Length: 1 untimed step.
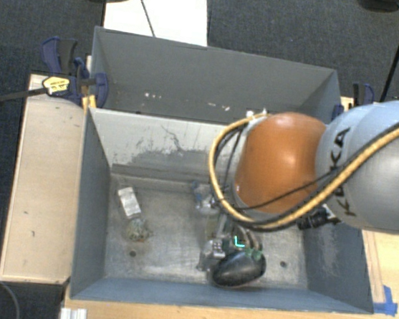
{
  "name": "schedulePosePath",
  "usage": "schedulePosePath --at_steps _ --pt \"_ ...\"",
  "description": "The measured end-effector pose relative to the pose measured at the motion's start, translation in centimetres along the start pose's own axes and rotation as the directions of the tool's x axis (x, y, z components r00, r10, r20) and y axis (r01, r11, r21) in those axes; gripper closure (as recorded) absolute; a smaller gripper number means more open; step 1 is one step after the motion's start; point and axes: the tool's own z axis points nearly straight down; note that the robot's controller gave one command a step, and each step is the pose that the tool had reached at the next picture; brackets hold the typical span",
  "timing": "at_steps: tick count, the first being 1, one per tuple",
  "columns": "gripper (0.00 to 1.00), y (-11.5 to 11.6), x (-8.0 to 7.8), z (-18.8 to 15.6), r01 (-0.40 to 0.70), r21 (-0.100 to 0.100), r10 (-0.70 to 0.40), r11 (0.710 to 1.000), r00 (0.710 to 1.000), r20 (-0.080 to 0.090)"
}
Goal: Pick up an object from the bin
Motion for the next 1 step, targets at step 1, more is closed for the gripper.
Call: schedulePosePath --at_steps 1 --pt "0.0 -5.62 -0.94 6.22 0.05 0.002 -0.05 0.999 0.999 0.002"
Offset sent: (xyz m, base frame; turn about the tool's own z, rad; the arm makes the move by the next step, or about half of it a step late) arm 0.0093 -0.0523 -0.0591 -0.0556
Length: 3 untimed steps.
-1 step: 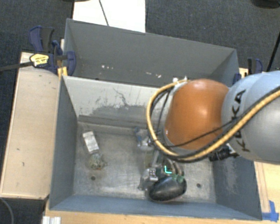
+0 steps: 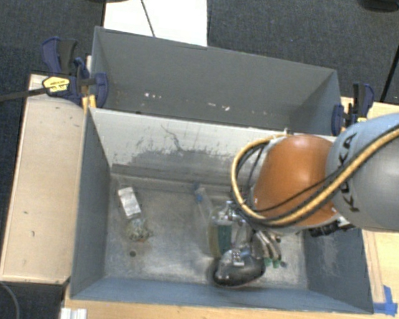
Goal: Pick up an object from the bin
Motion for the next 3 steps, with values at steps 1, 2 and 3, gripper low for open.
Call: schedulePosePath --at_steps 1,2,3 --pt "0.0 -3.0 -0.3 2.8 0.127 -0.009 -0.127 0.992 0.991 0.04" --pt "0.0 -9.6 -0.2 2.1 0.368 0.001 -0.368 0.93 0.93 0.019" --pt "0.0 -10.9 -0.8 3.1 -0.017 -0.016 0.018 1.0 1.0 0.024"
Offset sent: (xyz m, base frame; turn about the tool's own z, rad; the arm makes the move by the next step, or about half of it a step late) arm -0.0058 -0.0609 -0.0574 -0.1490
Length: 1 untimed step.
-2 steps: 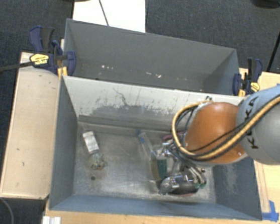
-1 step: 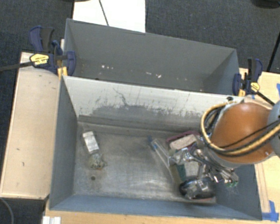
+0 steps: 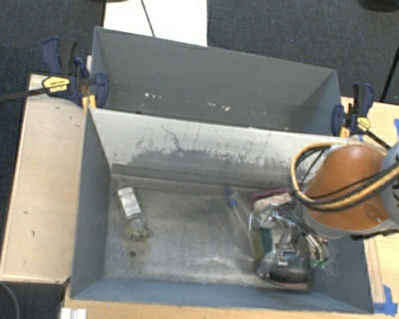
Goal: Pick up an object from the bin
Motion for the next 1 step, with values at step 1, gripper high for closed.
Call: schedulePosePath --at_steps 1 --pt "0.0 -1.78 -0.61 0.1 0.295 0.012 -0.295 0.955 0.955 0.01"
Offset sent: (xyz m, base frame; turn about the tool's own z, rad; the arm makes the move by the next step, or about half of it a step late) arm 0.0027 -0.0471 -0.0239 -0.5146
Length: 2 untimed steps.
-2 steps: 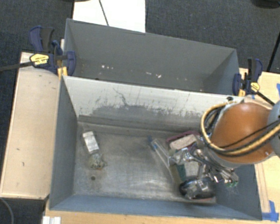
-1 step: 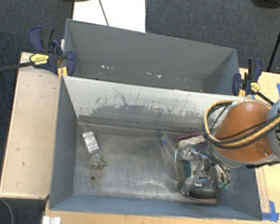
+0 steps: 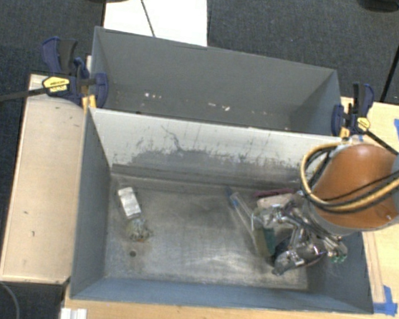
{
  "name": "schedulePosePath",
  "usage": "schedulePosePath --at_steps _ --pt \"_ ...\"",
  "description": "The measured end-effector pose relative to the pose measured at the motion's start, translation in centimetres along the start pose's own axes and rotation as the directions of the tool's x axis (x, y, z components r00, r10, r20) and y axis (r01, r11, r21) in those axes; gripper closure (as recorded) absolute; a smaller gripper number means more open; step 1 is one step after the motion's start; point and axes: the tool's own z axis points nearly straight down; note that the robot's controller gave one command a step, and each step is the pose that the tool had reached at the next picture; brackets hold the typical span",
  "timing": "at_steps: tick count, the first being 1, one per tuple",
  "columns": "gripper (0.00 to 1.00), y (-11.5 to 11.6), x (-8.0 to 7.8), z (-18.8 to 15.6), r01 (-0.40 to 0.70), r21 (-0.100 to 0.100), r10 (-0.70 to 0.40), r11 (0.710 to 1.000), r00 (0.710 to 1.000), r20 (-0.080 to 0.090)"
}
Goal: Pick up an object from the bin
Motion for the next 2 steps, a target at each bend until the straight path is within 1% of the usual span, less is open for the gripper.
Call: schedulePosePath --at_steps 1,2 --pt "1.0 0.0 -0.7 -0.3 -0.004 0.004 0.004 1.0 1.0 0.028" --pt "1.0 2.2 -1.0 -14.9 0.41 -0.013 -0.41 0.912 0.912 -0.023"
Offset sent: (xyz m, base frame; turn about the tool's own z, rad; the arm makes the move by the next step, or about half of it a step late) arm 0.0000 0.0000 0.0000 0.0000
